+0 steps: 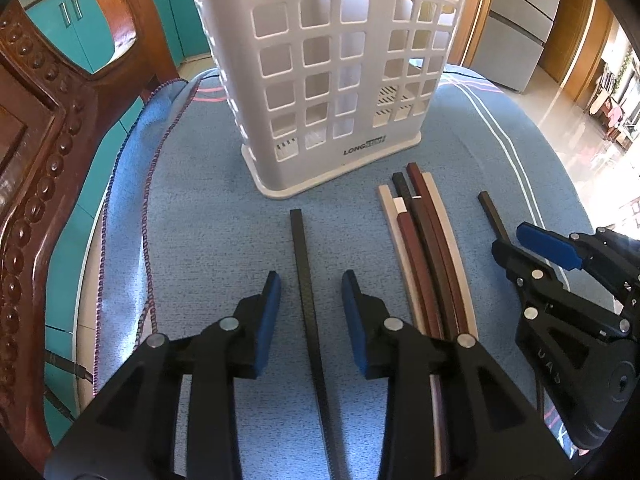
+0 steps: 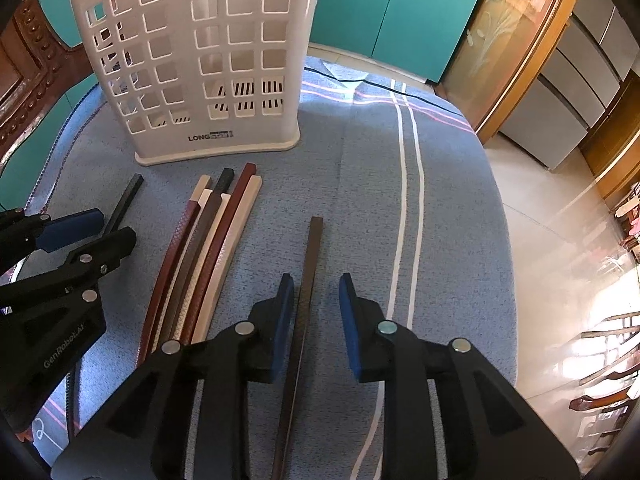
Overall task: Organize utensils
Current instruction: 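Lift both held chopsticks upright and carry them over the white basket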
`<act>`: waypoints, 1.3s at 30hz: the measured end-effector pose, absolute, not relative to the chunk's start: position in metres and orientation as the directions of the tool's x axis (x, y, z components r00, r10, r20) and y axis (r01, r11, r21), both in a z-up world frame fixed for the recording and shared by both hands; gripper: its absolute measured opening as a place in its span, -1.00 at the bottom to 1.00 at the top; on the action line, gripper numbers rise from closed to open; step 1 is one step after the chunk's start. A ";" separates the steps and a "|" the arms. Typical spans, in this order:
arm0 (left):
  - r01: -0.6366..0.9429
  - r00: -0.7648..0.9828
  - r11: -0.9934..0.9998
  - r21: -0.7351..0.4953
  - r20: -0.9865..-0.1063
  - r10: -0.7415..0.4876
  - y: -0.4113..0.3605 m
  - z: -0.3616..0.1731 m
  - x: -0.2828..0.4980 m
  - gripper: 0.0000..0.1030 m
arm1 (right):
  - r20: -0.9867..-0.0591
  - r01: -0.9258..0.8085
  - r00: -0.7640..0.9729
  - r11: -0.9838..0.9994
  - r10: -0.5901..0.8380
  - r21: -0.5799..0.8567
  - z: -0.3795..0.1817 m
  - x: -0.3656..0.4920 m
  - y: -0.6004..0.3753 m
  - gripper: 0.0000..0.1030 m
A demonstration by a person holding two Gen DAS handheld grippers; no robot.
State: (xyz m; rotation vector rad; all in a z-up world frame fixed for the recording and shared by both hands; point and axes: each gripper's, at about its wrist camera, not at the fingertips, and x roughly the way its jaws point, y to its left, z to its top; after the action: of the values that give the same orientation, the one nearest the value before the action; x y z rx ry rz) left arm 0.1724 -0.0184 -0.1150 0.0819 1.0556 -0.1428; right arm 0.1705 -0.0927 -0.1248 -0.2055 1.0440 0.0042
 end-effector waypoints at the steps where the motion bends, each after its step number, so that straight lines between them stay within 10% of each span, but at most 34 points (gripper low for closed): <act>1: 0.157 0.484 0.988 -0.006 -0.871 -0.082 -0.017 -0.116 0.172 -0.36 | -0.858 -0.101 0.505 0.981 -0.094 -0.167 -0.125 0.172 -0.093 -0.51; 5: 0.159 0.482 0.987 -0.016 -0.871 -0.092 -0.012 -0.116 0.174 -0.38 | -0.858 -0.103 0.507 0.981 -0.089 -0.164 -0.125 0.172 -0.094 -0.51; 9: 0.169 0.483 0.985 -0.025 -0.870 -0.105 -0.011 -0.115 0.172 -0.83 | -0.869 -0.110 0.495 0.991 -0.008 -0.072 -0.126 0.174 -0.099 -0.80; 17: 0.195 0.592 0.978 -0.075 -0.786 -0.178 -0.005 -0.069 0.143 -0.86 | -0.804 -0.151 0.571 0.984 0.168 0.099 -0.086 0.157 -0.111 -0.87; 29: 0.253 0.888 0.944 -0.213 -0.336 -0.314 0.057 0.115 0.058 -0.87 | -0.460 -0.269 0.805 0.922 0.374 0.279 0.074 0.089 -0.151 -0.87; 34: 0.162 0.970 0.929 -0.333 -0.120 -0.212 0.083 0.151 0.066 -0.87 | -0.289 -0.261 0.891 0.917 0.349 0.303 0.127 0.098 -0.161 -0.87; 39: 0.043 0.993 0.924 -0.380 -0.085 -0.081 0.096 0.135 0.092 -0.87 | -0.081 -0.239 0.955 0.902 0.285 0.359 0.149 0.103 -0.171 -0.87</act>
State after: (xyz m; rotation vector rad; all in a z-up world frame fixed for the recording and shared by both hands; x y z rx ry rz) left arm 0.0923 0.0957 0.1350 -0.3870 0.0999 -0.0634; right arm 0.1027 -0.1711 0.1493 0.3544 0.1327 0.2721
